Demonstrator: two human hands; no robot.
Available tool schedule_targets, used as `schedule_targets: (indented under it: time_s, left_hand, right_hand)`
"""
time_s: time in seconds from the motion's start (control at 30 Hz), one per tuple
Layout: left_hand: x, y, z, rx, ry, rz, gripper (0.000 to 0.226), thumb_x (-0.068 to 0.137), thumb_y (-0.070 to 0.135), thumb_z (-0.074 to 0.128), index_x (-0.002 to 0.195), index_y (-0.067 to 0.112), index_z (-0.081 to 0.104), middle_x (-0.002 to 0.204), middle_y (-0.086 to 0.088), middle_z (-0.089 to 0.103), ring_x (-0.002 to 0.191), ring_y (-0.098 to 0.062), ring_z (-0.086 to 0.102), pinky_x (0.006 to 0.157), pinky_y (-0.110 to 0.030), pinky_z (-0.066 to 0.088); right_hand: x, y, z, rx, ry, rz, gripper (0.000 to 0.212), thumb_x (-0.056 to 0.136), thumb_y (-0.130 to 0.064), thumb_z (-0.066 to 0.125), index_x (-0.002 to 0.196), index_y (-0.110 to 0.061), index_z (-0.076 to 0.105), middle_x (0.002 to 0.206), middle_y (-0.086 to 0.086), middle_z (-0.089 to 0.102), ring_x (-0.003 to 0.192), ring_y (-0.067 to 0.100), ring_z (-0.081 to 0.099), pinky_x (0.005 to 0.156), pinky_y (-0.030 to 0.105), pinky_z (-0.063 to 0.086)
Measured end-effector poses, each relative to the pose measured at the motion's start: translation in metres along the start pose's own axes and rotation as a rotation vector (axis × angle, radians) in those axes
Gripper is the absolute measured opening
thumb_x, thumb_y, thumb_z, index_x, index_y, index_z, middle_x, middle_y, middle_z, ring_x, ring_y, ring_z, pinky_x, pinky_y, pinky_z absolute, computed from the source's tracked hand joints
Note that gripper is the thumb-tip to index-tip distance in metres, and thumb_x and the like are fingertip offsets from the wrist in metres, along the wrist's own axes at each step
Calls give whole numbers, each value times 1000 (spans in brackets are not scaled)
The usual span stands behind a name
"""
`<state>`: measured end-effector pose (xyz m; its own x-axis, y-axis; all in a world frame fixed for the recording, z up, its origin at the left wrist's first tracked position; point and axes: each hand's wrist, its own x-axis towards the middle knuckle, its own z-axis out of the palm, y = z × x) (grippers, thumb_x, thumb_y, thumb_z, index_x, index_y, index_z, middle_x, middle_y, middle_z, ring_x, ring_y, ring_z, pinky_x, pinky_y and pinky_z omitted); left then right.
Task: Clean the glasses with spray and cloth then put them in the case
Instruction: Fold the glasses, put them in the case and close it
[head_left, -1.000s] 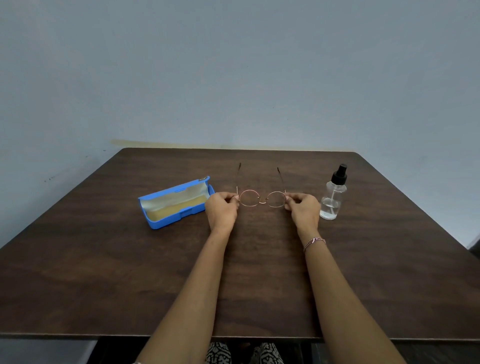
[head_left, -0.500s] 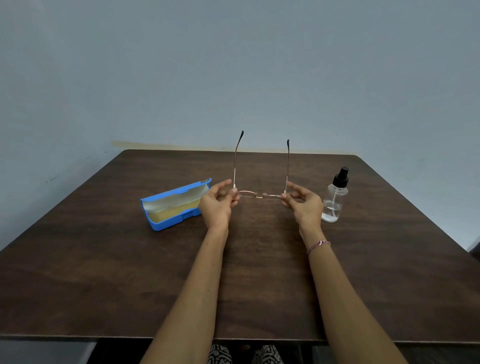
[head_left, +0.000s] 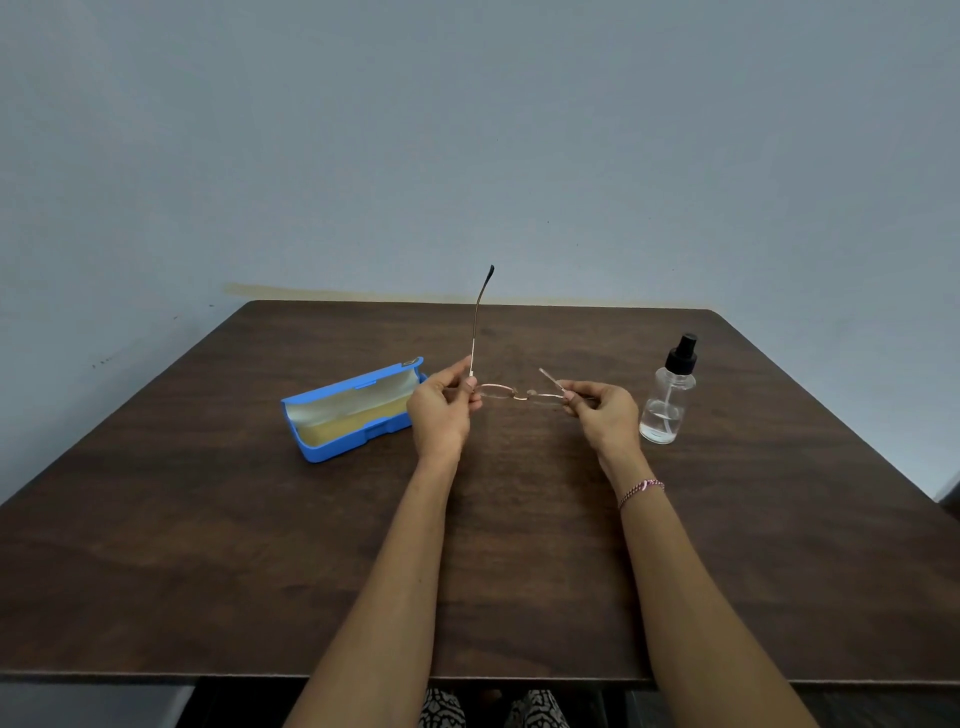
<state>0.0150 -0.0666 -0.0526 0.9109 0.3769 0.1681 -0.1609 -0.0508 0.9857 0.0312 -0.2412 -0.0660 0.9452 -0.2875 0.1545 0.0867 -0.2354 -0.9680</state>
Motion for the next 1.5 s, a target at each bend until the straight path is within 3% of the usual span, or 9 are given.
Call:
schedule_targets:
  time_s: [0.13, 0.3, 0.43, 0.67, 0.8, 0.9, 1.07, 1.33, 1.5]
  left_hand:
    - [0, 1, 0, 23, -20, 2, 32, 90, 3, 57, 121, 11, 61, 85, 8, 65, 73, -7, 65, 82, -29, 56]
    - [0, 0, -1, 128, -52, 41, 28, 92, 3, 54, 117, 10, 63, 101, -2, 64, 80, -9, 66, 75, -20, 55]
    - [1, -1, 0, 153, -50, 22, 20, 92, 6, 54, 110, 6, 62, 103, -7, 66, 77, -4, 64, 76, -21, 54]
    - [1, -1, -4, 45, 15, 15, 19, 89, 1, 58, 104, 8, 68, 88, 1, 69, 76, -6, 67, 68, -19, 57]
    - [2, -2, -4, 0, 55, 0, 19, 88, -1, 59, 101, 8, 70, 87, -1, 70, 74, -8, 68, 64, -18, 56]
    - [3, -2, -5, -32, 78, -11, 22, 87, -4, 58, 99, 9, 70, 87, 0, 70, 77, -9, 69, 66, -22, 57]
    - [4, -2, -5, -62, 87, -20, 20, 86, -3, 60, 99, 8, 70, 88, -3, 71, 78, -10, 69, 70, -23, 57]
    - [0, 2, -6, -146, 126, -40, 19, 87, 1, 61, 103, 8, 68, 88, 1, 68, 79, -8, 67, 70, -16, 56]
    - [-2, 1, -4, -228, 125, -52, 24, 95, 3, 47, 110, 5, 65, 102, -7, 69, 91, -14, 68, 74, -23, 58]
  right_hand:
    - [0, -1, 0, -28, -19, 0, 17, 89, -3, 59, 95, -13, 72, 79, -4, 68, 68, 4, 61, 71, 13, 50]
    - [-2, -3, -1, -6, -14, 7, 18, 89, -3, 60, 93, -15, 72, 81, -4, 68, 70, 4, 63, 72, 12, 49]
    - [-4, -5, -3, 44, -20, 21, 18, 88, -2, 61, 92, -16, 72, 84, -4, 69, 72, 3, 65, 74, 14, 51]
    - [-7, -9, -8, 328, 29, 105, 17, 80, 3, 68, 95, -6, 68, 76, 4, 68, 60, 2, 65, 56, 10, 51]
    - [-7, -9, -7, 476, -6, 159, 18, 87, 6, 58, 103, 4, 65, 84, 6, 67, 71, 9, 66, 68, 16, 56]
    - [-8, -14, -7, 629, -30, 250, 17, 95, -5, 50, 101, 4, 64, 84, 11, 66, 76, 17, 65, 70, 20, 57]
    - [-8, -18, -11, 736, -58, 312, 25, 91, -26, 59, 94, -2, 66, 86, 13, 70, 78, 18, 69, 78, 26, 56]
    - [-9, -19, -10, 763, -85, 305, 17, 87, -2, 62, 102, 6, 63, 91, 15, 68, 83, 22, 68, 73, 23, 58]
    - [-9, -16, -6, 750, -76, 297, 10, 90, 4, 54, 93, 8, 62, 87, 11, 66, 83, 20, 65, 77, 23, 56]
